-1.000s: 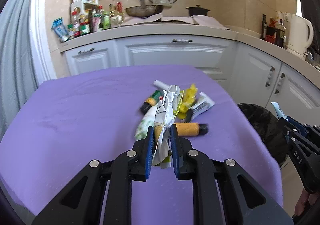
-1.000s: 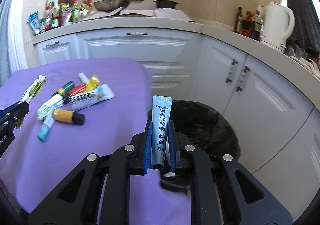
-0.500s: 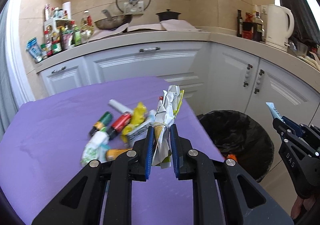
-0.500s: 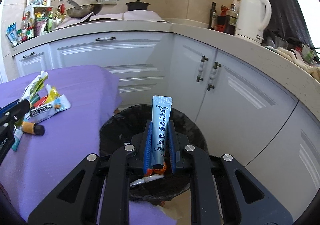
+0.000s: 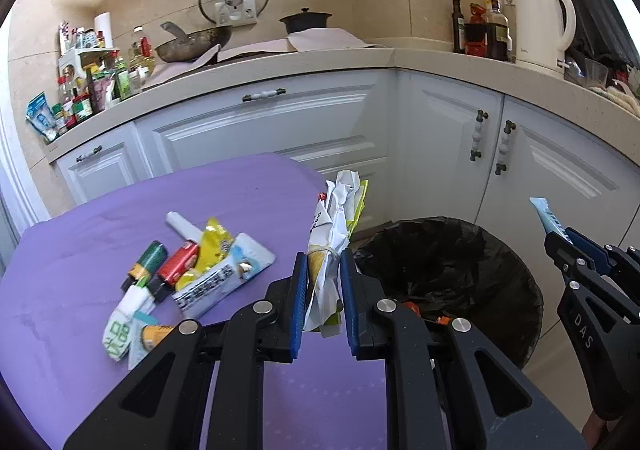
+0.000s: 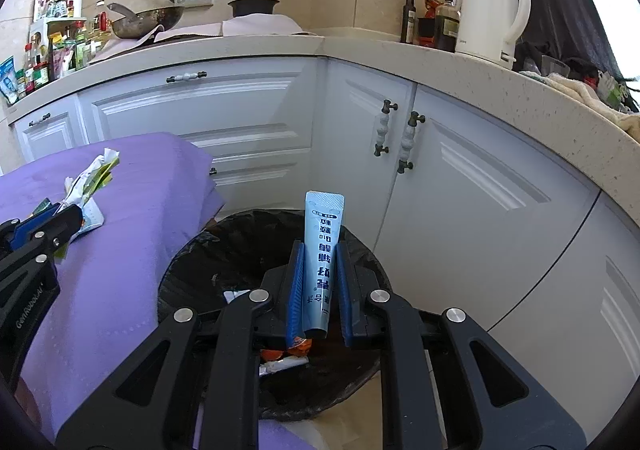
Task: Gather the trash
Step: 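Carry the blue tube and white wrapper over the black bin with both tools, then open both tools over the bin to drop the tube and wrapper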
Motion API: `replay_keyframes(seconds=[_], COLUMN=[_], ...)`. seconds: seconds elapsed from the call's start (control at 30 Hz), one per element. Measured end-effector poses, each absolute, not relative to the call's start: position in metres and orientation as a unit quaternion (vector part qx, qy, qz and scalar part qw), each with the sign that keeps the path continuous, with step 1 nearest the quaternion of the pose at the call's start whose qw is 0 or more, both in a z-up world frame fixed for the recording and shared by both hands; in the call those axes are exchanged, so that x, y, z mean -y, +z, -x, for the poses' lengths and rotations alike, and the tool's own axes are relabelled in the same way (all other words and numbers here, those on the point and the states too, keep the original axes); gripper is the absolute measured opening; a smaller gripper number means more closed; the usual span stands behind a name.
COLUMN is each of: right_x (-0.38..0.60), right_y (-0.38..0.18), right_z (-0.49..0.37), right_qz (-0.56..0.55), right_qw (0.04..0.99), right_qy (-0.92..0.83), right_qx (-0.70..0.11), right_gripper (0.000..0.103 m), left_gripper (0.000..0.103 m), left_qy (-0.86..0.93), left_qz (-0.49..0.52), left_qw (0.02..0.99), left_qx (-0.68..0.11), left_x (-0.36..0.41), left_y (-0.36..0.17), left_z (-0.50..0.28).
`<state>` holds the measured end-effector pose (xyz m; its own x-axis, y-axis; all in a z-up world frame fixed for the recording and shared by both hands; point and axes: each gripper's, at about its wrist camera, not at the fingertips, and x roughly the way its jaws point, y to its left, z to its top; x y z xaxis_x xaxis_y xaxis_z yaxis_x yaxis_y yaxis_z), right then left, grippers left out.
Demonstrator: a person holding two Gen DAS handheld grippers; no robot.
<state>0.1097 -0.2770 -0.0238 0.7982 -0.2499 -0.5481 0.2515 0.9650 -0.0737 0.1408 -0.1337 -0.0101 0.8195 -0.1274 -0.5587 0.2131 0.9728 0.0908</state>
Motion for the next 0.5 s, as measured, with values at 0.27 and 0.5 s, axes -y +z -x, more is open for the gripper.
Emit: replay_keyframes(seconds=[0.27,0.5], right_x=[0.289,0.296], right_y=[-0.03,-0.036], right_z=[-0.12,-0.128], right_qz=[-0.008,-0.01], right_qw=[0.945,0.943], right_qy=[-0.139,-0.146], right_qx=[-0.294,-0.3], right_gripper=[0.016,0.031], left_gripper=[0.018,0.022], left_qy=[-0.098,-0.096], left_qz=[-0.089,-0.101], left_qw=[0.947,0.943], left_qx=[-0.293,-0.301], left_x=[0.154,0.169], left_y=[-0.018,-0.027], left_z=[-0.154,-0.166])
